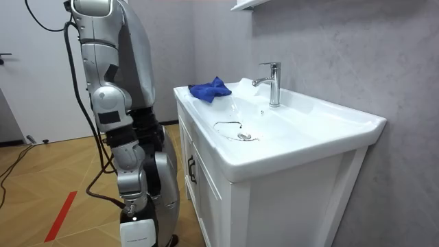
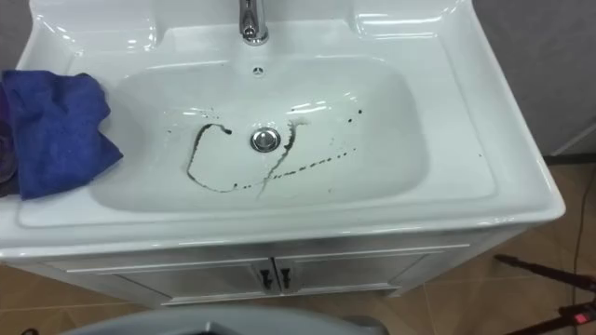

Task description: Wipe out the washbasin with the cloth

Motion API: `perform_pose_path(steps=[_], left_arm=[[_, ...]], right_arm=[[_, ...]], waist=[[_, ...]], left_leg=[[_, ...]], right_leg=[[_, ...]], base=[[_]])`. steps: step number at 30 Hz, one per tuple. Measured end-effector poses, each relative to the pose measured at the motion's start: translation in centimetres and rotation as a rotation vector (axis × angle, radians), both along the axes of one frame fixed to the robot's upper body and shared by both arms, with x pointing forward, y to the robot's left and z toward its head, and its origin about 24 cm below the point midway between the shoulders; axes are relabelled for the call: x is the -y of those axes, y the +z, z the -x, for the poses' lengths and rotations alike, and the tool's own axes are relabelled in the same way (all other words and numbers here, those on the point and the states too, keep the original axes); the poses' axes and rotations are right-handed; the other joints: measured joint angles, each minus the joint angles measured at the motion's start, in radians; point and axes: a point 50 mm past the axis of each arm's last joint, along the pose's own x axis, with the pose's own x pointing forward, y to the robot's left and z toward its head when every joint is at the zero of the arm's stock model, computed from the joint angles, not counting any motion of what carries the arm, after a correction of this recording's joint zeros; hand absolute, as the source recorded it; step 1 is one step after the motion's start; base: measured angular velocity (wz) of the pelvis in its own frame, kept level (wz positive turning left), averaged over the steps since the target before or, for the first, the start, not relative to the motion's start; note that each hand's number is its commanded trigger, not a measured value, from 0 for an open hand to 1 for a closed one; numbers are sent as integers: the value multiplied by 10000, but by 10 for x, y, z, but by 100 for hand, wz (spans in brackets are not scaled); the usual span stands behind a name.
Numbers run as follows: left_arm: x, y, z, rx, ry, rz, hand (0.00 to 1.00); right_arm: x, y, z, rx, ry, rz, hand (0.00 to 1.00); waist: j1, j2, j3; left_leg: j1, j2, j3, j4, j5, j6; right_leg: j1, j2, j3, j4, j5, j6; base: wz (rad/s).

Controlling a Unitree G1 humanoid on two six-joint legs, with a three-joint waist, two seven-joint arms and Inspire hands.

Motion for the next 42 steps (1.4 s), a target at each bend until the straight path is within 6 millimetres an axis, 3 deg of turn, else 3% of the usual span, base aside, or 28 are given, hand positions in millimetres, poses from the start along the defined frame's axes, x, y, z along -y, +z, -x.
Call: perform_pose_path(steps=[9,24,32,42], left_arm=[[0,0,1,-1,4,72,0],[1,0,-2,57,45,117,0],[-1,0,1,360,1248,-81,0],[-11,2,12,1109,3950,-1162,0]], right_arm=[[0,0,-1,14,20,-19,0],[1,0,1,-44,28,-27,0],[1,0,2,-76,115,126,0],[3,1,3,-89,74,50,0]], waist=[[4,-70,33],[159,-64,18],[202,0,-17],[336,-3,6]], left_leg=[[22,16,-30,-14,30,-50],[9,26,-58,-7,40,-67],[10,20,-109,-22,61,-98],[-18,18,-350,-3,88,-142]], right_leg=[[99,47,-29,-154,0,0],[105,92,-18,-301,8,-11],[132,116,-15,-327,8,-12],[188,146,-140,-304,4,-16]], base=[[0],[0],[1],[6]])
